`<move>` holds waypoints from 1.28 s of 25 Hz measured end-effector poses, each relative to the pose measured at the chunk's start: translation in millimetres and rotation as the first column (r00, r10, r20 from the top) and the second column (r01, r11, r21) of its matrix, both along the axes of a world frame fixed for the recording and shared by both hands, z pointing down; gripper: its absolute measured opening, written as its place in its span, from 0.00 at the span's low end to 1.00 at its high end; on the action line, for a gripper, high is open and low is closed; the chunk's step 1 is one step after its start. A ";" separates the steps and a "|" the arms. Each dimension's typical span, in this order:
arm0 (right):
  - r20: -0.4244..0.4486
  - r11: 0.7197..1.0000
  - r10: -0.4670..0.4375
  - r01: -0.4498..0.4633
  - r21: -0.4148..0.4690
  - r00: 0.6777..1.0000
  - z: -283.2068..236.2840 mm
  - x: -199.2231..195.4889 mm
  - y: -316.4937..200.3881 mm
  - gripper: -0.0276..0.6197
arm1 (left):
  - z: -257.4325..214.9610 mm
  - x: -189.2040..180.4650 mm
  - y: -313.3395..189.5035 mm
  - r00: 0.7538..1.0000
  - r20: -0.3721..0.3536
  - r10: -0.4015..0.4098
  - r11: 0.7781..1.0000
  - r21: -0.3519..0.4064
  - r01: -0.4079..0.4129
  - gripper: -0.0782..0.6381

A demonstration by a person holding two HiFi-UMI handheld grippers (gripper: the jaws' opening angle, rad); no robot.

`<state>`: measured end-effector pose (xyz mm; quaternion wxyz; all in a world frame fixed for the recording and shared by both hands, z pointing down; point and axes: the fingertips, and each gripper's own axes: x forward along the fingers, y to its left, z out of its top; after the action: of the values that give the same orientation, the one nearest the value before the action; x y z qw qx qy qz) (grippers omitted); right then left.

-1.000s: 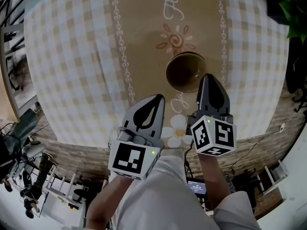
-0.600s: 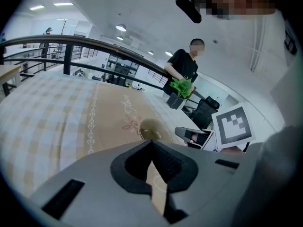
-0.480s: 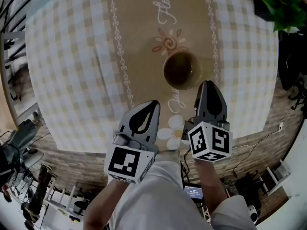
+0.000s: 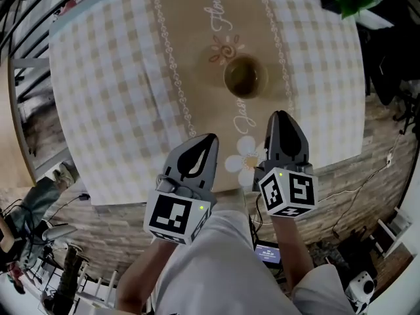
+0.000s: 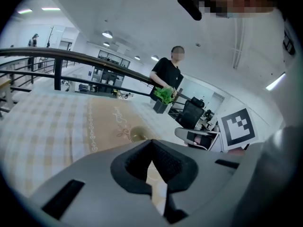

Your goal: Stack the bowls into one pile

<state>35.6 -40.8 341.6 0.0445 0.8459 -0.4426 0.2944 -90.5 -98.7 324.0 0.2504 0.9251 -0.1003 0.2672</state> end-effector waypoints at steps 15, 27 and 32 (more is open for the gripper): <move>-0.102 0.996 -0.059 0.065 0.056 0.993 -107.3 -114.6 26.4 0.10 | -99.1 -90.0 30.8 0.988 -0.145 0.057 0.996 0.070 -0.047 0.13; -0.097 0.988 -0.078 0.090 0.128 0.992 -186.5 -157.2 -12.9 0.10 | -176.4 -124.3 -6.5 0.969 -0.208 0.136 0.986 0.119 -0.113 0.13; -0.017 0.971 -0.118 0.119 0.208 0.993 -205.5 -189.4 -3.6 0.10 | -193.7 -143.5 9.6 0.951 -0.213 0.225 0.970 0.142 -0.198 0.13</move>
<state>-153.9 -44.4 136.1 -0.0258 0.8187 -0.5204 0.2412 -234.0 -89.1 130.3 0.1747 0.9683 0.0129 0.1783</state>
